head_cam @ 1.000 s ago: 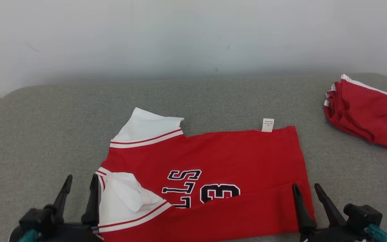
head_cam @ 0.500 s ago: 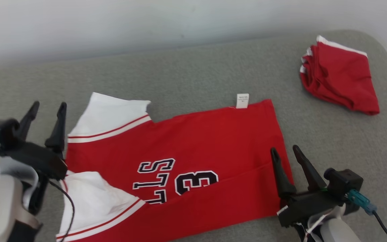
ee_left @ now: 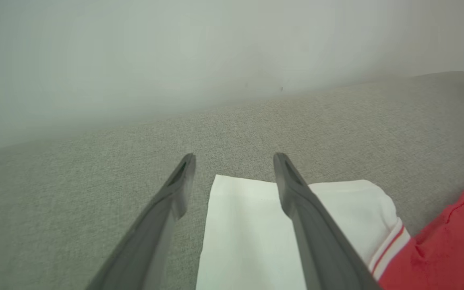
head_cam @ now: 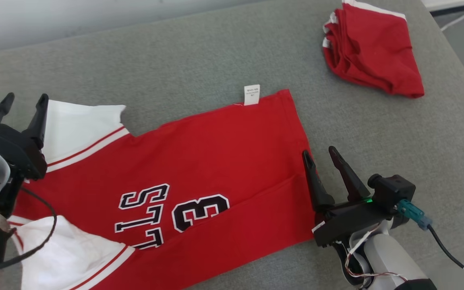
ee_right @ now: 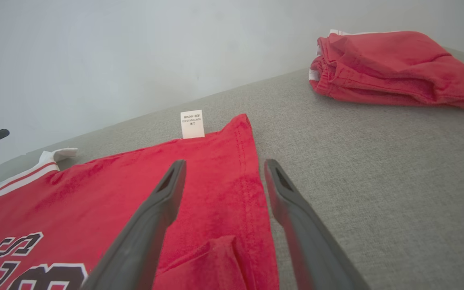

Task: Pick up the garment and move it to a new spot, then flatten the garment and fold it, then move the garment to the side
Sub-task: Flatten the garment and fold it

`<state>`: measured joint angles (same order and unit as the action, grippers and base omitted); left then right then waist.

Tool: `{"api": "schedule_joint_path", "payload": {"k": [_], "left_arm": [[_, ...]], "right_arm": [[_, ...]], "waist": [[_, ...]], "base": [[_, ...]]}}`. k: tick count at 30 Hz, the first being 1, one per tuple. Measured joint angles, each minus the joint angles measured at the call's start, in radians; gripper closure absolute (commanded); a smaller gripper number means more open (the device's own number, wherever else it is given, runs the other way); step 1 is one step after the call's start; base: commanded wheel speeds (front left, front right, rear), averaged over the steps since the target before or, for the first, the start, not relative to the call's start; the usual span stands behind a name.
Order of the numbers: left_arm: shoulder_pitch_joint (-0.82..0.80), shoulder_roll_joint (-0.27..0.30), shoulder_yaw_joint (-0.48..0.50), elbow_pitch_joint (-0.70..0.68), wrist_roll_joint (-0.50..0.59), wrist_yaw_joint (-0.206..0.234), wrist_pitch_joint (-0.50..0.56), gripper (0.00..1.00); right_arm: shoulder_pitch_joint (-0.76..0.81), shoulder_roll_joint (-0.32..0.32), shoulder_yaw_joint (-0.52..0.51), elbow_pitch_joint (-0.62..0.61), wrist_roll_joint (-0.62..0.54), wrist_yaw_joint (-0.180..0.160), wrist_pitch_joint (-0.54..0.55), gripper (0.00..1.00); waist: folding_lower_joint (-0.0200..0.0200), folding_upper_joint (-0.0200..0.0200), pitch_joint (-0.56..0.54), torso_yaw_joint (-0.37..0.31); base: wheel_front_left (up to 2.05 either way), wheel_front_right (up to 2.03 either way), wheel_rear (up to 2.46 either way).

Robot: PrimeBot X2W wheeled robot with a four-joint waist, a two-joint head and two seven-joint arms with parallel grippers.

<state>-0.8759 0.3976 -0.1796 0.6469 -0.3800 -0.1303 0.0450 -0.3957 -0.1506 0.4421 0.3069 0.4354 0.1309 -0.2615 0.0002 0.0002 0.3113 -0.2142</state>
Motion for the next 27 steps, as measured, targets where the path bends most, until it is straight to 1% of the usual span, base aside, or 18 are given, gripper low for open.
{"api": "schedule_joint_path", "payload": {"k": [11,18,22,23,24,25,27], "left_arm": [[-0.092,0.048,-0.047,0.175,-0.007,0.0,0.007,0.0],[-0.139,0.06,-0.068,0.258,-0.008,0.0,-0.007,0.0],[-0.161,0.053,-0.077,0.298,-0.021,0.0,-0.007,0.0],[-0.165,0.049,-0.087,0.303,-0.024,0.0,-0.007,0.69],[-0.165,0.049,-0.087,0.303,-0.024,0.0,-0.007,0.91],[-0.169,0.045,-0.095,0.305,-0.026,0.0,-0.008,1.0],[-0.173,0.038,-0.106,0.306,-0.046,0.0,-0.019,1.0]], "right_arm": [[-0.048,0.012,0.016,-0.026,0.001,0.0,-0.002,0.0],[-0.05,0.011,0.016,-0.04,-0.001,0.0,-0.002,0.0],[-0.051,0.008,0.016,-0.041,-0.001,0.0,-0.003,0.0],[-0.053,0.006,0.017,-0.04,-0.003,0.0,-0.002,0.0],[-0.053,0.006,0.017,-0.04,-0.003,0.0,-0.002,0.0],[-0.057,0.004,0.018,-0.038,-0.004,0.0,-0.002,0.0],[-0.074,-0.001,0.023,-0.035,-0.003,0.0,-0.003,0.0]], "waist": [[-0.0001,-0.0001,0.063,-0.065],[-0.0001,0.0,0.087,-0.086],[-0.0002,0.0,0.094,-0.087],[-0.0002,0.0,0.094,-0.085],[-0.0002,0.0,0.094,-0.085],[-0.0002,0.0,0.094,-0.082],[-0.0002,0.0,0.092,-0.078]], "base": [[0.0,0.0,0.0],[0.0,0.0,0.0],[0.0,0.0,0.0],[0.0,0.0,0.0],[0.0,0.0,0.0],[0.0,0.0,0.0],[0.0,0.0,0.0]]}}
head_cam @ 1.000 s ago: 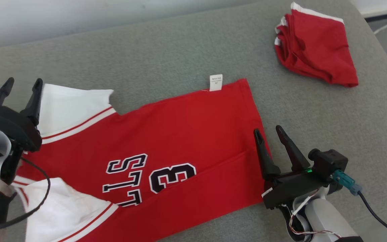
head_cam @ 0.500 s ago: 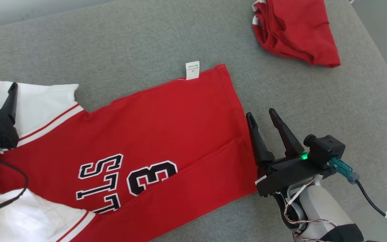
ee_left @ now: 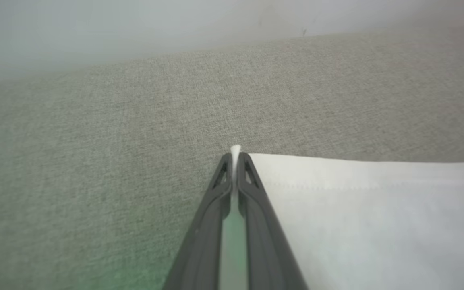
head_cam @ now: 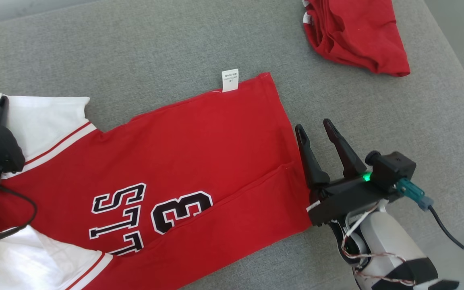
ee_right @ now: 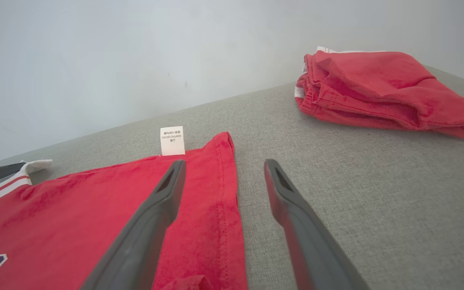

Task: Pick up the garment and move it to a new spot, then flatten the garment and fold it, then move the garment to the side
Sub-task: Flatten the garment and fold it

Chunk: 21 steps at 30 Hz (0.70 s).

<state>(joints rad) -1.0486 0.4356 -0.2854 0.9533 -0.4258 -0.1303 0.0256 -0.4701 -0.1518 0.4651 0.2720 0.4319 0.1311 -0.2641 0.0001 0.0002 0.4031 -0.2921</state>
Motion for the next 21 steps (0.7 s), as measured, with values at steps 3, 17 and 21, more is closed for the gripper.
{"api": "schedule_joint_path", "payload": {"k": [3,17,21], "left_arm": [[-0.004,-0.003,-0.023,0.004,-0.021,0.0,-0.002,1.0],[-0.023,-0.021,-0.139,-0.051,-0.091,0.0,-0.081,1.0],[-0.026,-0.029,-0.163,-0.077,-0.103,0.0,-0.097,1.0]], "right_arm": [[-0.032,-0.004,0.012,0.025,0.005,0.0,0.0,0.0],[-0.345,-0.002,0.045,0.375,0.047,0.0,0.12,0.0],[-0.431,0.006,0.051,0.493,0.056,0.0,0.148,0.0]], "waist": [[0.0,0.0,-0.004,0.007],[0.0,-0.0001,-0.011,0.073],[-0.0001,-0.0001,-0.009,0.101]], "base": [[0.0,0.0,0.0],[0.0,0.0,0.0],[0.0,0.0,0.0]]}}
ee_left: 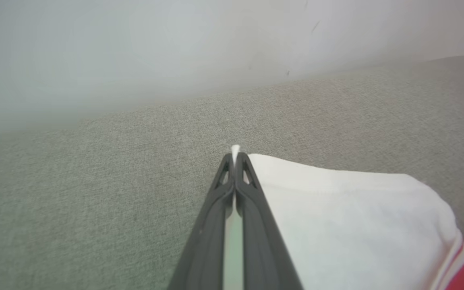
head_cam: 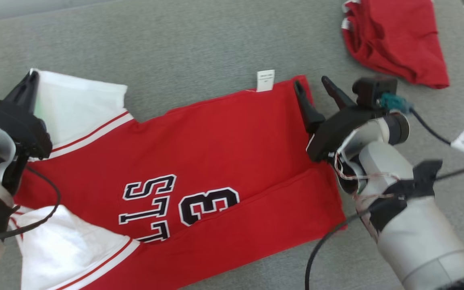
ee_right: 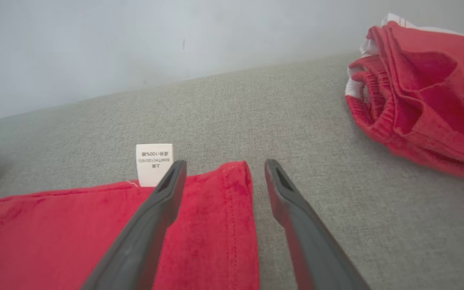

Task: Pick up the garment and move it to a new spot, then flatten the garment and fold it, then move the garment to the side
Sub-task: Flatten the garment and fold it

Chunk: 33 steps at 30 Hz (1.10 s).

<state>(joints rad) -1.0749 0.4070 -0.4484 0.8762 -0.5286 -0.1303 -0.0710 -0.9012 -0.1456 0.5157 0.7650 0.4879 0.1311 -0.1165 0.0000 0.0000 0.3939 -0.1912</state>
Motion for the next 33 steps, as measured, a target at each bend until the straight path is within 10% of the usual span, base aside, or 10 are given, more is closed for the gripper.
{"api": "schedule_joint_path", "payload": {"k": [13,15,33], "left_arm": [[-0.015,-0.018,-0.053,-0.045,-0.043,0.0,-0.027,1.0],[-0.018,-0.019,-0.058,-0.048,-0.046,0.0,-0.032,1.0],[0.078,-0.011,-0.072,-0.165,-0.108,0.0,-0.144,1.0]], "right_arm": [[-0.179,0.032,0.0,0.331,-0.005,0.0,-0.01,0.1],[-0.193,0.038,0.0,0.366,-0.009,0.0,-0.029,1.0],[-0.12,0.001,0.03,0.349,0.017,0.0,-0.145,1.0]], "waist": [[0.0,0.0,0.028,0.068],[0.0,0.0,0.032,0.074],[0.0,0.0,-0.024,0.106]], "base": [[0.0,0.0,0.0],[0.0,0.0,0.0],[0.0,0.0,0.0]]}}
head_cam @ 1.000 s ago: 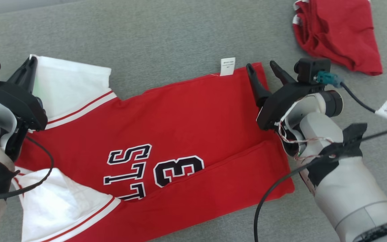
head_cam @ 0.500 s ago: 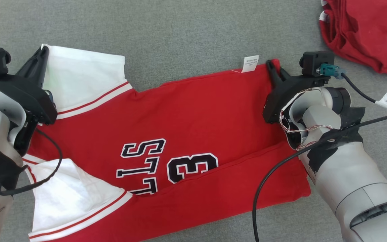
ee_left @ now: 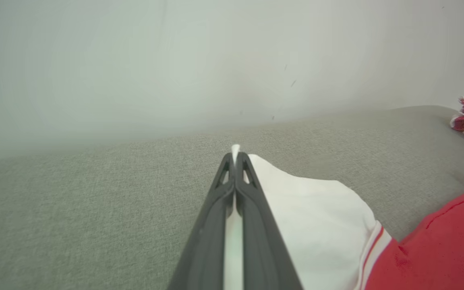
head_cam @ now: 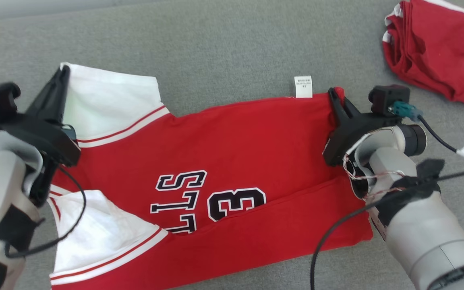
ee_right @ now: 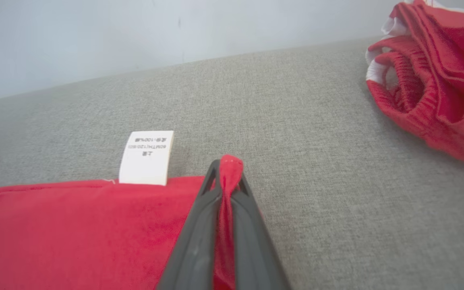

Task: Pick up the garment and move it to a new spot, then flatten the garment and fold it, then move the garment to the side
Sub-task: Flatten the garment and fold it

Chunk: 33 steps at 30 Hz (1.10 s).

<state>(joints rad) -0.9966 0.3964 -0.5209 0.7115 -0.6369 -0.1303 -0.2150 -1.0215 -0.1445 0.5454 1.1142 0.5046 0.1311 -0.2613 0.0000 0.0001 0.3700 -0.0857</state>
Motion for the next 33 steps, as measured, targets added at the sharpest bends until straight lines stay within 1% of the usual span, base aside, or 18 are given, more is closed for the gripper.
{"api": "schedule_joint_path", "payload": {"k": [3,5,11,13,17,20,23,26,28,30,33], "left_arm": [[0.061,0.006,0.012,-0.072,-0.015,0.003,-0.017,1.0],[0.105,0.013,0.022,-0.126,-0.021,0.01,-0.025,1.0],[0.245,0.02,0.041,-0.295,-0.048,0.037,-0.037,1.0],[0.343,0.024,0.065,-0.406,-0.058,0.067,-0.041,1.0],[0.45,0.02,0.1,-0.501,-0.083,0.087,-0.042,1.0],[0.527,0.014,0.12,-0.559,-0.105,0.091,-0.043,1.0],[0.596,0.003,0.142,-0.6,-0.107,0.105,-0.043,1.0],[0.653,-0.01,0.168,-0.624,-0.105,0.11,-0.043,1.0],[0.668,-0.019,0.176,-0.632,-0.104,0.108,-0.043,1.0],[0.698,-0.032,0.179,-0.641,-0.088,0.095,-0.045,1.0],[0.742,-0.066,0.192,-0.643,-0.071,0.087,-0.045,1.0]], "right_arm": [[0.051,-0.037,0.012,-0.09,0.018,0.0,-0.001,1.0],[0.086,-0.066,0.019,-0.143,0.025,0.0,-0.002,1.0],[0.201,-0.123,0.042,-0.303,0.051,0.0,-0.003,1.0],[0.279,-0.155,0.044,-0.373,0.062,0.0,-0.003,1.0],[0.353,-0.181,0.031,-0.416,0.086,0.0,-0.003,1.0],[0.404,-0.196,0.018,-0.449,0.108,0.0,-0.003,1.0],[0.448,-0.202,0.006,-0.472,0.14,0.0,-0.003,1.0],[0.481,-0.214,-0.012,-0.481,0.159,0.0,-0.003,1.0],[0.49,-0.215,-0.019,-0.486,0.169,0.0,-0.003,1.0],[0.508,-0.215,-0.03,-0.496,0.184,0.0,-0.003,1.0],[0.539,-0.217,-0.04,-0.506,0.195,0.0,-0.003,1.0]], "waist": [[0.0,0.0,-0.021,0.01],[0.0,-0.0001,-0.034,0.018],[-0.0001,-0.0001,-0.073,0.047],[-0.0001,-0.0001,-0.098,0.065],[-0.0001,-0.0001,-0.124,0.08],[-0.0001,-0.0001,-0.143,0.091],[-0.0002,-0.0001,-0.161,0.101],[-0.0002,-0.0001,-0.175,0.113],[-0.0002,-0.0001,-0.179,0.118],[-0.0002,-0.0001,-0.185,0.126],[-0.0002,-0.0002,-0.195,0.136]], "base": [[0.0,0.0,0.0],[0.0,0.0,0.0],[0.0,0.0,0.0],[0.0,0.0,0.0],[0.0,0.0,0.0],[0.0,0.0,0.0],[0.0,0.0,0.0],[0.0,0.0,0.0],[0.0,0.0,0.0],[0.0,0.0,0.0],[0.0,0.0,0.0]]}}
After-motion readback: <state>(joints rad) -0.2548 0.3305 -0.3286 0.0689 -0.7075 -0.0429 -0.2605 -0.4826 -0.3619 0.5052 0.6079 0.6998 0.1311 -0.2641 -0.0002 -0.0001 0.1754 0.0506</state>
